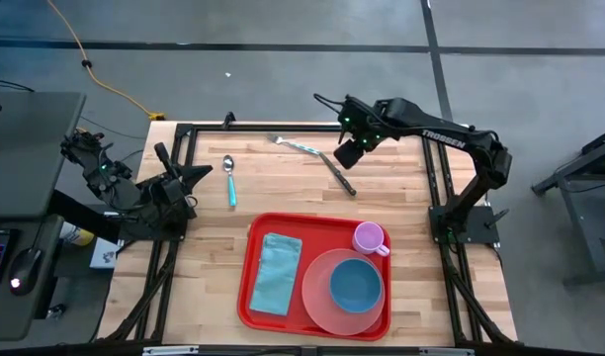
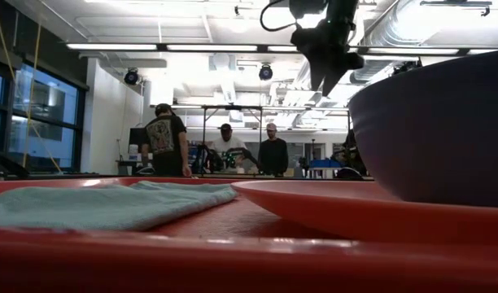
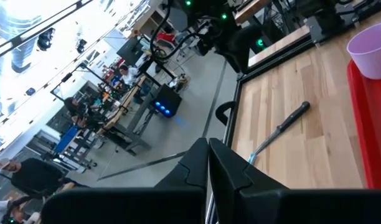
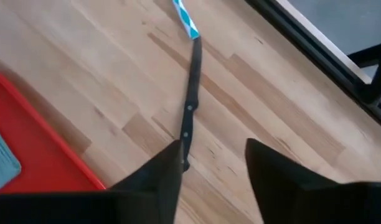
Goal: Set up tray
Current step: Put the black table knife on the blue table napkin
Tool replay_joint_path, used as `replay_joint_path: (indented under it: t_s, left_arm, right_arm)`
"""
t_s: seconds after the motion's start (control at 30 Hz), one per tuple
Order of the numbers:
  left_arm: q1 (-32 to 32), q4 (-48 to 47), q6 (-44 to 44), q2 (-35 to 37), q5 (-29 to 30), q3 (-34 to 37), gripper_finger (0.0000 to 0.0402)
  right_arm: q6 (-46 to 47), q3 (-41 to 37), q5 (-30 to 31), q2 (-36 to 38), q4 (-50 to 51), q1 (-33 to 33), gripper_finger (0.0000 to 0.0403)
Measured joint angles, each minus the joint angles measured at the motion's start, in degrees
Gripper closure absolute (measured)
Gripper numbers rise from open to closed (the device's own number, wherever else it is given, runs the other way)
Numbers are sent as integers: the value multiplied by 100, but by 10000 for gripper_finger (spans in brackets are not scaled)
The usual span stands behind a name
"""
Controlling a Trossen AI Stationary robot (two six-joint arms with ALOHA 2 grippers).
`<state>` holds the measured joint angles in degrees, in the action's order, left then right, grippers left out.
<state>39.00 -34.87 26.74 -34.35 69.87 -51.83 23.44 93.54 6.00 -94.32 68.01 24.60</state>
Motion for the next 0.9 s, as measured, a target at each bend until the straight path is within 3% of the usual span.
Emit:
replay_joint_path:
  t_s: [0.17,0.27,0.6,0.9]
  left_arm:
    - [0,46,0,-2,0,0,355]
    - [0,53,0,-2,0,0,355]
    - [0,46,0,-2,-30,0,355]
    - [0,44,-1,-2,-70,0,355]
  right_arm:
    - [281,-288,279,-46,-179,-56,202]
    - [576,-835,64,-55,-739,-57,192]
    - [1262,-2613,-691,-60,-2434,-68,189]
    - [1126,-2883,-702,-93,-2797,-238,189]
